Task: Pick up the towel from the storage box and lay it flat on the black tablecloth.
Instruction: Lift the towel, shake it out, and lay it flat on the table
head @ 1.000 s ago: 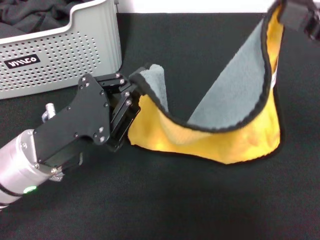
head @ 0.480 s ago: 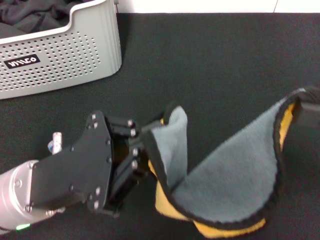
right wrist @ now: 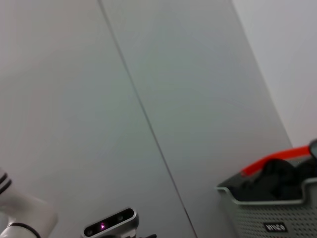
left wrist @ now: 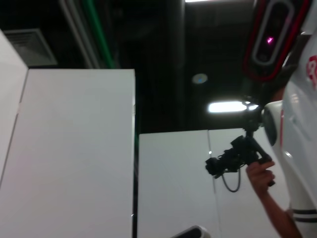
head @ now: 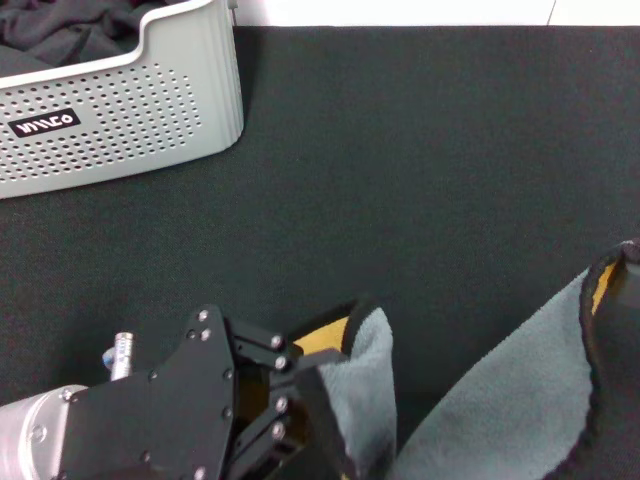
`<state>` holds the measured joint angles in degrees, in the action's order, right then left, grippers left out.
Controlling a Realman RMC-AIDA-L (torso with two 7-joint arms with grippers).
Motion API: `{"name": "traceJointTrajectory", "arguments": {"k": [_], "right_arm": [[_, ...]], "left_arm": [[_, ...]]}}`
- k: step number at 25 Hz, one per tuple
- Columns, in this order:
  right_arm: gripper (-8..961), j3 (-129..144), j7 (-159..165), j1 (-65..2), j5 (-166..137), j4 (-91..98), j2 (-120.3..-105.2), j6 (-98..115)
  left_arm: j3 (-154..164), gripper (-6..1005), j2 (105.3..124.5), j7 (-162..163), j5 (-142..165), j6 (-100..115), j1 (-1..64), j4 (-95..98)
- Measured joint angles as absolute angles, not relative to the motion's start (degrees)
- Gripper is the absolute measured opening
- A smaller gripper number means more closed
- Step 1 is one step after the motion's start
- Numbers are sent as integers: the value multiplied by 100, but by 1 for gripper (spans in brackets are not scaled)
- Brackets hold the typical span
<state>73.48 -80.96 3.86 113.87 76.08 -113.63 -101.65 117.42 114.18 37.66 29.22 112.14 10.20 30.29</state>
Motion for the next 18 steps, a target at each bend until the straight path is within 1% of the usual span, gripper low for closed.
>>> {"name": "traceJointTrajectory", "arguments": {"k": [4, 5, 9, 12, 16, 18], "right_arm": [[7, 7311, -8461, 151, 11227, 6800, -11377, -10152], [7, 7296, -8590, 59, 11206, 6580, -11376, -10149], [6, 7165, -8928, -498, 10988, 5699, -11354, -10135], [6, 6898, -9193, -1079, 10608, 4927, -11366, -10103], [6, 6479, -9640, -1543, 10319, 4220, -11390, -9907], [6, 6413, -9734, -1599, 10311, 4106, -11392, -9834]], "left_arm": [[11589, 21, 11610, 3864, 2894, 11195, 1345, 2185], [11495, 21, 11693, 3867, 2916, 11193, 1485, 1900], [11253, 21, 11897, 3775, 2924, 11063, 1966, 1153], [11121, 21, 11965, 3735, 2891, 10651, 2241, 911], [10800, 21, 11975, 3726, 2880, 10081, 2309, 898], [10519, 22, 11976, 3720, 2878, 9782, 2301, 909]]}}
